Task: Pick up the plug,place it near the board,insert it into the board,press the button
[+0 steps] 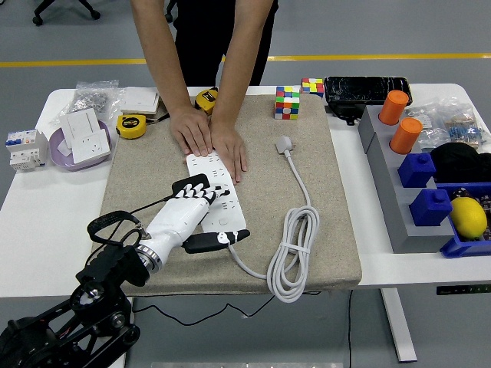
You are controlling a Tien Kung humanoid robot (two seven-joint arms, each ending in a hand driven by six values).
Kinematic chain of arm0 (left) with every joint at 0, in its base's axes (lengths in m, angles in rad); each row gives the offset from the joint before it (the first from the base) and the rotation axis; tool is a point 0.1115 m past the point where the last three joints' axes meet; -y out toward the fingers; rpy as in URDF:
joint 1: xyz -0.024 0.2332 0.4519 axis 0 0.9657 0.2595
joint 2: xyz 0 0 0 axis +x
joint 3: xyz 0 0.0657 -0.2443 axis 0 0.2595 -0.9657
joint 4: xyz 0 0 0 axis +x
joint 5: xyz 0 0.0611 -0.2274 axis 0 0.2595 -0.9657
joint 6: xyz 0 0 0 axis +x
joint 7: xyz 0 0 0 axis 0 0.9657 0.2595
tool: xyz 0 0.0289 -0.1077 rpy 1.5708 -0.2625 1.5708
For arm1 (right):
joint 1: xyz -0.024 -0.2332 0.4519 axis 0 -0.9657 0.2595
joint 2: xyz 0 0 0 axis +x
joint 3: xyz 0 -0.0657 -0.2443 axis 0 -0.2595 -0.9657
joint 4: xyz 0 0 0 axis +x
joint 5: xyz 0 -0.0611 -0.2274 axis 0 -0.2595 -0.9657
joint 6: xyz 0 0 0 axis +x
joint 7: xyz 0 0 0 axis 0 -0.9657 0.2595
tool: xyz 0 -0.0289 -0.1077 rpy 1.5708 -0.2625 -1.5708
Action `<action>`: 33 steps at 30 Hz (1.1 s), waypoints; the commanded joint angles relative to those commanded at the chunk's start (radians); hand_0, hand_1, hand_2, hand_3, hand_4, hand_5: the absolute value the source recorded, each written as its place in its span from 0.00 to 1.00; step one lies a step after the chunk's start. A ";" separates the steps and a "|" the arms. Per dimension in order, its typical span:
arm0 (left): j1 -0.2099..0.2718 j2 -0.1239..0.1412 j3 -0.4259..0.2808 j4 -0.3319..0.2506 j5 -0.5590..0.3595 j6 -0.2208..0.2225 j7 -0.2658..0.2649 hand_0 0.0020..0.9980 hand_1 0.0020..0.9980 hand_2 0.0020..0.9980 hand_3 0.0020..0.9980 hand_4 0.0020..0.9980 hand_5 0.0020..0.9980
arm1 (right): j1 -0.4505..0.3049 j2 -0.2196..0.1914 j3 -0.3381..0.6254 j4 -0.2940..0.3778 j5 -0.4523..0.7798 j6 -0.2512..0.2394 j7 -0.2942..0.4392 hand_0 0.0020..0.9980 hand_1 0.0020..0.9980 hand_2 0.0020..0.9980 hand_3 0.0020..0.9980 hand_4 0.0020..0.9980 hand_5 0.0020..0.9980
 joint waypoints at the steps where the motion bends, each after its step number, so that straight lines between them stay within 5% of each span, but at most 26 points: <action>1: -0.002 0.000 0.000 0.003 0.000 -0.002 0.001 1.00 1.00 0.99 0.94 1.00 1.00 | 0.000 0.000 -0.001 0.000 0.000 0.000 0.000 0.94 0.74 0.72 0.74 1.00 0.70; 15: -0.010 -0.001 -0.001 -0.007 0.016 0.007 -0.007 1.00 1.00 0.99 0.94 1.00 1.00 | 0.000 0.000 0.002 0.000 0.000 -0.001 -0.001 0.94 0.74 0.72 0.74 1.00 0.70; 23: -0.008 0.008 0.000 -0.109 0.006 0.023 -0.019 1.00 1.00 0.98 0.93 1.00 1.00 | -0.002 -0.002 -0.001 0.000 -0.004 0.000 -0.004 0.94 0.74 0.72 0.74 1.00 0.70; 25: -0.009 0.010 0.003 -0.147 -0.005 0.012 -0.006 1.00 1.00 0.98 0.93 1.00 1.00 | -0.001 -0.002 -0.004 0.000 -0.002 0.000 -0.004 0.94 0.74 0.72 0.74 1.00 0.70; 26: -0.009 0.013 0.006 -0.174 -0.022 -0.008 0.011 0.95 0.90 0.86 0.89 1.00 0.98 | -0.001 -0.002 -0.007 0.000 0.001 0.000 -0.003 0.94 0.74 0.72 0.74 1.00 0.70; 31: -0.009 0.024 0.007 -0.244 -0.007 -0.125 0.100 0.95 0.90 0.86 0.89 1.00 0.98 | 0.000 -0.003 -0.014 0.000 0.007 0.000 -0.003 0.94 0.74 0.72 0.74 1.00 0.70; 32: -0.009 0.027 0.007 -0.244 0.009 -0.160 0.124 0.41 0.44 0.47 0.91 0.88 0.42 | -0.001 -0.003 -0.014 0.000 0.006 0.000 -0.004 0.92 0.74 0.72 0.74 1.00 0.70; 33: -0.009 0.030 0.008 -0.244 0.022 -0.196 0.142 0.41 0.44 0.47 0.91 0.88 0.42 | -0.002 -0.003 -0.013 0.000 0.005 0.000 -0.004 0.92 0.74 0.72 0.74 1.00 0.70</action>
